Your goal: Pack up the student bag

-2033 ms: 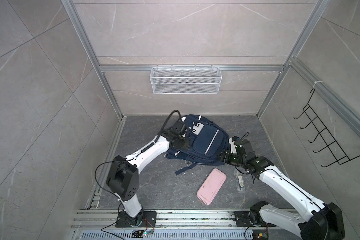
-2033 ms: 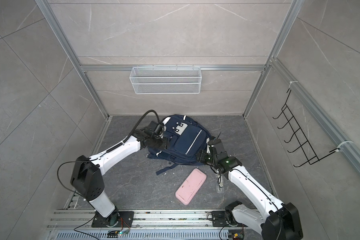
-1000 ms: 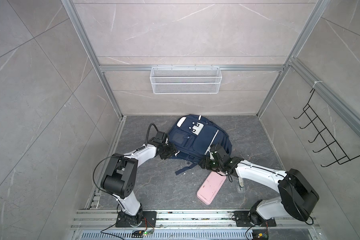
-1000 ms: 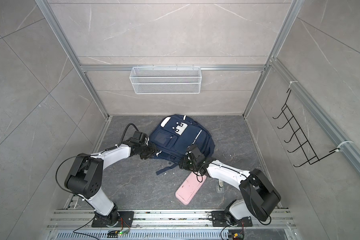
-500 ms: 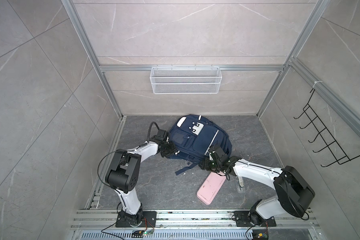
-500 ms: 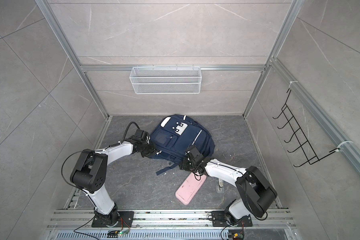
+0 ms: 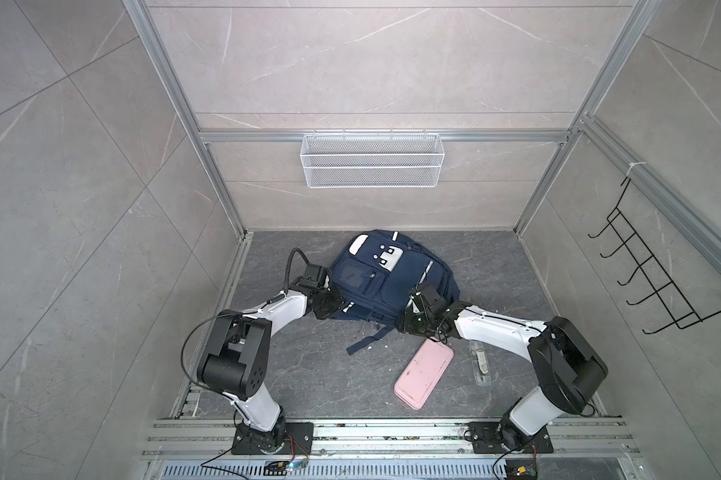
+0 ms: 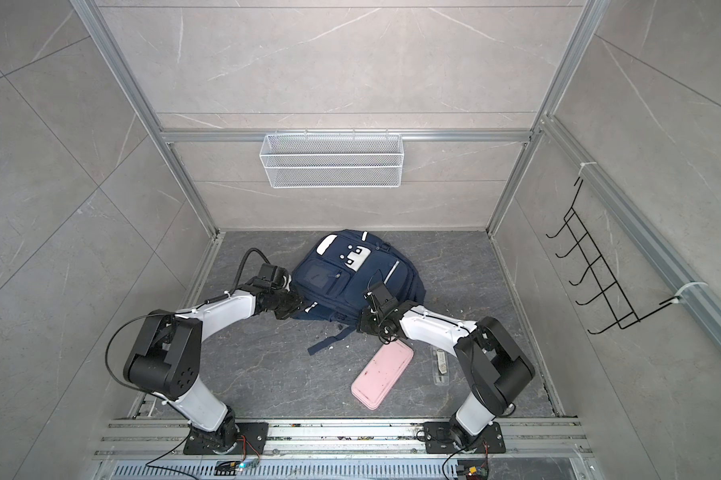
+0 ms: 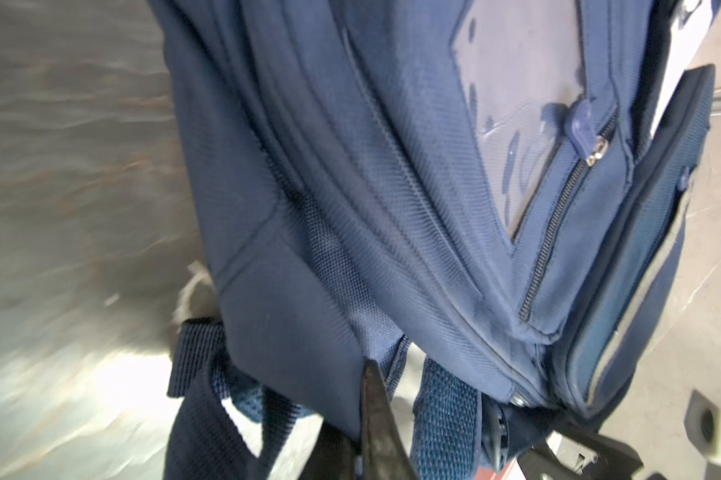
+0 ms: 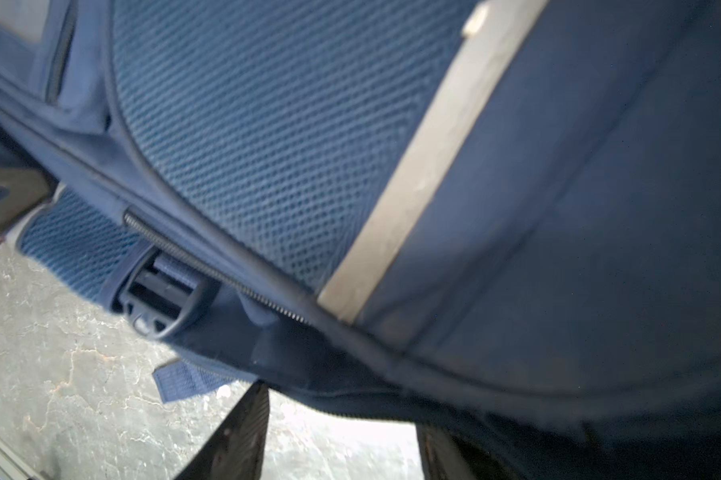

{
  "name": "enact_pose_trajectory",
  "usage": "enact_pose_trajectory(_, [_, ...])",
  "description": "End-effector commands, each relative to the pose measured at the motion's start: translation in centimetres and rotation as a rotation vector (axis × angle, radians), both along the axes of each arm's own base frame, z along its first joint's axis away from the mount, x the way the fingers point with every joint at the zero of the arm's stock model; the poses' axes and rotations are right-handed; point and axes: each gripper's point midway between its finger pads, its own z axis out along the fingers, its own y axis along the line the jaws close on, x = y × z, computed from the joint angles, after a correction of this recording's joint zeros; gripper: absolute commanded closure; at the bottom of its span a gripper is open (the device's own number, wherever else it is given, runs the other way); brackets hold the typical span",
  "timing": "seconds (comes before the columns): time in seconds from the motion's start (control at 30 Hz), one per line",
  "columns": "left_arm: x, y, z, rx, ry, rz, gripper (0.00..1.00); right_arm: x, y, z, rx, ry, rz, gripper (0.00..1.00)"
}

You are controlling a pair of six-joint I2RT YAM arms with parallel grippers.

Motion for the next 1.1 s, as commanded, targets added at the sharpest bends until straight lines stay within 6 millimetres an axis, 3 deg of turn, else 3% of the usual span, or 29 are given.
enact_pose_trajectory(0.0, [-0.7, 1.7, 1.9, 0.012, -0.044, 0.038, 1.0, 1.4, -0.9, -0.3, -0.054, -0.014, -0.01, 0.41])
enact_pose_trajectory(0.27, [-2.8, 1.5, 1.1, -0.054, -0.022, 0.05, 1.0, 3.4, 0.5, 1.1, -0.042, -0.073, 0.051, 0.41])
enact_pose_trajectory(0.4, [-2.7, 0.7, 1.4, -0.069, -0.027, 0.032, 1.0, 2.8, 1.9, 3.1, 0.013, -0.126, 0.104, 0.41])
enact_pose_trajectory(0.8, [-1.2, -2.7, 8.2, -0.127, -0.143, -0.044, 1.0, -2.8, 4.4, 3.4, -0.009, -0.208, 0.196, 0.4])
enact_pose_trajectory(1.07, [-1.1, -3.4, 9.9, -0.127, -0.169, -0.061, 1.0, -3.3, 6.3, 3.7, -0.052, -0.278, 0.219, 0.4])
